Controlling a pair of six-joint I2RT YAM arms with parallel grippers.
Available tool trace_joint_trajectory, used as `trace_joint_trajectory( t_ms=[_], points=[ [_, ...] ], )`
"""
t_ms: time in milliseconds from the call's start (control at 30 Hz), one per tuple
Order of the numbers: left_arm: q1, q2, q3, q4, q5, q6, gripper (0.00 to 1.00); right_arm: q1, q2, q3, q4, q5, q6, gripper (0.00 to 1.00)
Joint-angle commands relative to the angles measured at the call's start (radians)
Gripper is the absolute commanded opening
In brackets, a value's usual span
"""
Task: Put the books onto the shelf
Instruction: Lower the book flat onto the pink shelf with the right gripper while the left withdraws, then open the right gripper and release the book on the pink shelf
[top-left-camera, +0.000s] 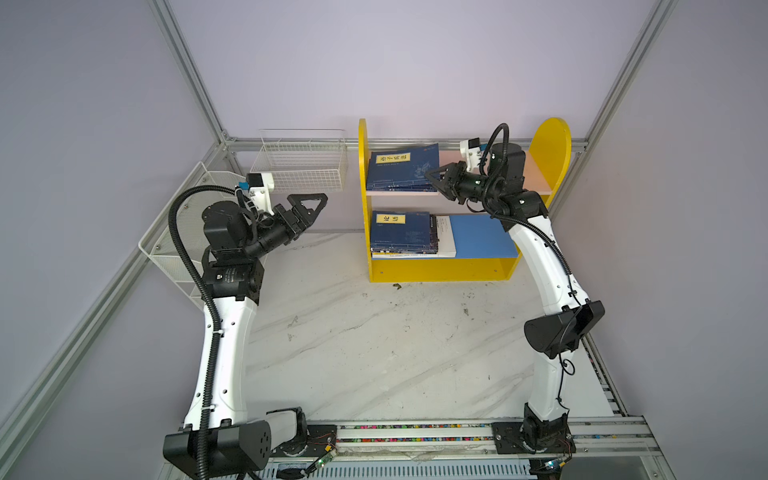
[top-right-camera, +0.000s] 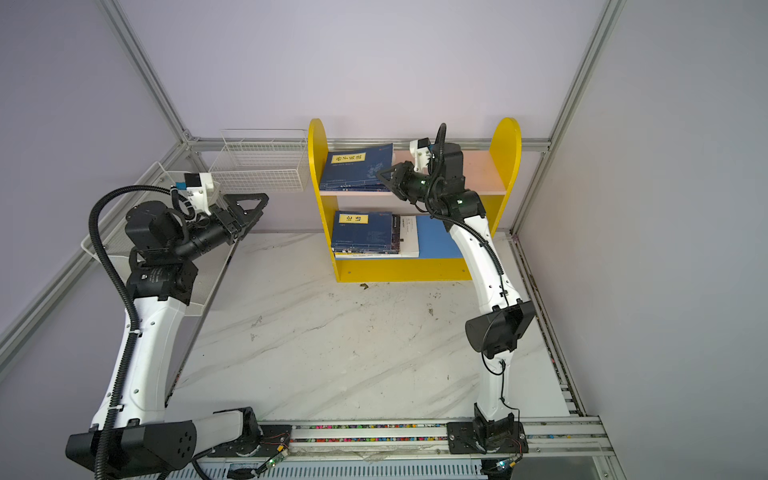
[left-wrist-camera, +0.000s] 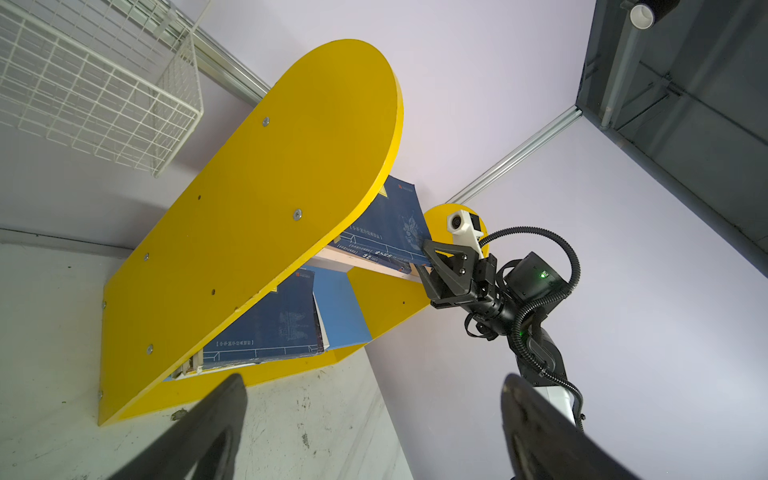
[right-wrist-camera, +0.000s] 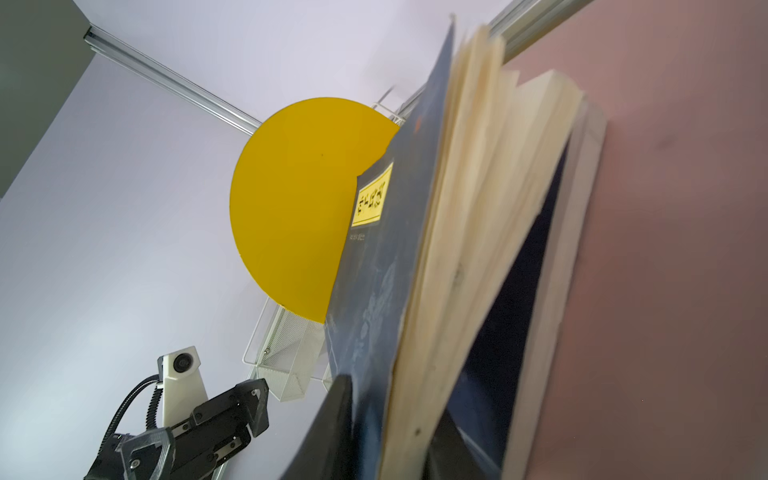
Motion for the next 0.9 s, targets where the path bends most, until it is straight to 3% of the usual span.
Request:
trace_joint_trajectory(
  t_ms=[0,233,300,433,567,767,867],
  points=[
    [0.007,-0.026,-0.028,0.061,0.018,-0.017,0.94,0.009,-0.008,0.027,-0.068,0.076,-0.082,0.30],
    [0.007,-0.032,-0.037,0.059,0.016,-0.019,0.94,0.025,0.006,0.084,-0.164,0.131,-0.170,0.45],
    [0.007,-0.032,-0.042,0.060,0.016,-0.020,0.94,0.031,0.017,0.123,-0.212,0.179,-0.209,0.47],
    [0.007,-0.035,-0.051,0.063,0.016,-0.023,0.94,0.038,0.015,0.152,-0.266,0.267,-0.272,0.63],
    [0.007,-0.035,-0.065,0.088,0.021,-0.042,0.94,0.049,-0.014,0.107,-0.279,0.400,-0.330,0.68],
    [0.007,-0.025,-0.075,0.115,0.031,-0.060,0.94,0.066,-0.102,-0.079,-0.104,0.456,-0.332,0.67],
    [0.007,-0.027,-0.086,0.114,0.030,-0.060,0.94,0.085,-0.150,-0.166,0.010,0.470,-0.323,0.56]
  ],
)
